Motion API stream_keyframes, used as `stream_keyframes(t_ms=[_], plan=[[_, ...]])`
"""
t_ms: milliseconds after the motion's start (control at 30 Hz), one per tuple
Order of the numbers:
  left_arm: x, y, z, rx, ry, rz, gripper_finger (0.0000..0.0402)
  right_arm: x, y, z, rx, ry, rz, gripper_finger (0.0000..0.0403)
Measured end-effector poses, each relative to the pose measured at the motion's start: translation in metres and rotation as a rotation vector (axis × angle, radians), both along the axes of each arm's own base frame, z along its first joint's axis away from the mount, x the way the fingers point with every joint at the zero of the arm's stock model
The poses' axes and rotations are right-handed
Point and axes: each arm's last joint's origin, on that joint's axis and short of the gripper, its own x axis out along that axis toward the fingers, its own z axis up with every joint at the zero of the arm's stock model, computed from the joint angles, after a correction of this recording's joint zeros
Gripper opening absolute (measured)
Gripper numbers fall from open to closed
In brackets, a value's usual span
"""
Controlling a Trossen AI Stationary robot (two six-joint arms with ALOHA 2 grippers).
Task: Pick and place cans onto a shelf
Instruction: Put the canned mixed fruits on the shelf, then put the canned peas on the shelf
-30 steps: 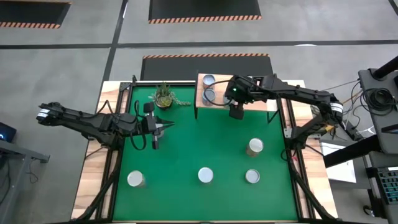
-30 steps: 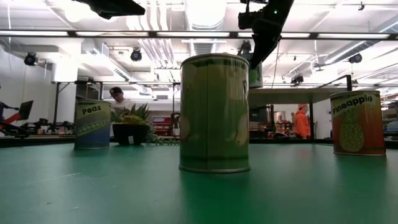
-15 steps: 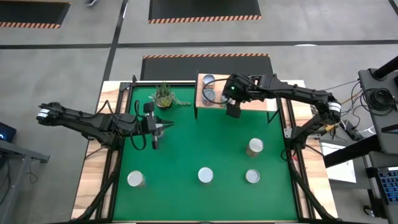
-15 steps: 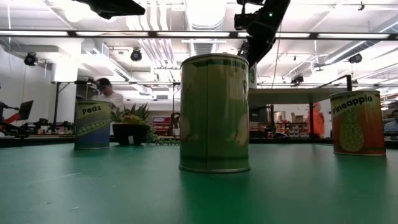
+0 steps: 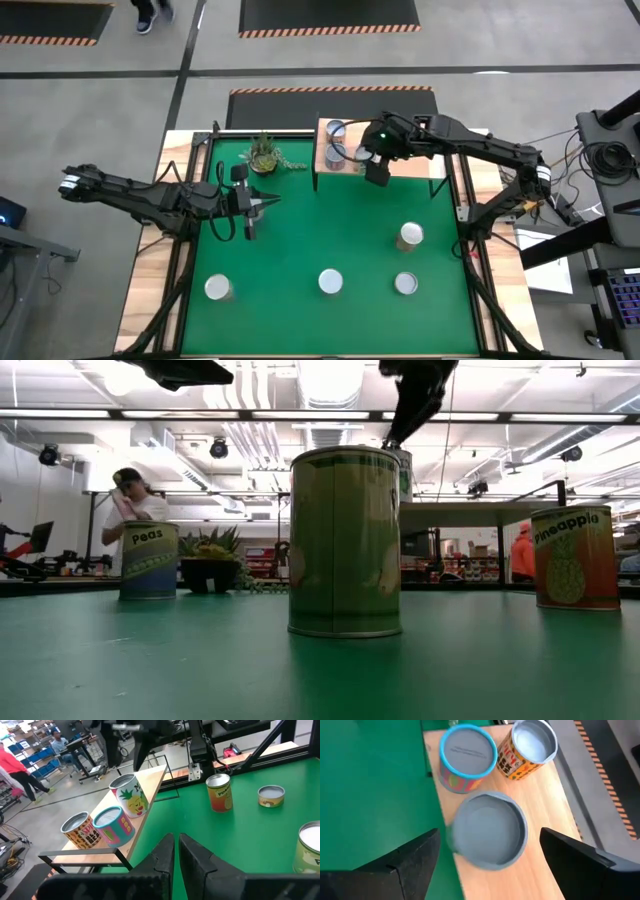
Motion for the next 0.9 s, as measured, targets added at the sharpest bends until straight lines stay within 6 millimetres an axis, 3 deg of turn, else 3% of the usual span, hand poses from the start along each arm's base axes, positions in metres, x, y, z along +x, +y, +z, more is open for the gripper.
stream_keyframes(t_ms=[200, 333, 667, 900], plan=[[0.000, 0.000, 0.000, 0.000, 0.000, 0.000, 0.0008, -0.006, 0.035, 0.017, 0.049, -0.056, 0.032, 0.0326], [0.000, 0.000, 0.000, -0.009, -0.002, 0.002, 0.0008, -0.009, 0.068, 0.015, 0.078, -0.069, 0.100, 0.0326], [0.000, 0.001, 0.000, -0.073, -0.027, 0.068, 0.0008, -0.010, 0.150, -0.027, -0.104, -0.227, 0.299, 0.0326], [-0.004, 0.006, 0.004, -0.224, -0.036, 0.281, 0.0001, -0.009, 0.168, -0.056, -0.232, -0.444, 0.471, 0.0326]])
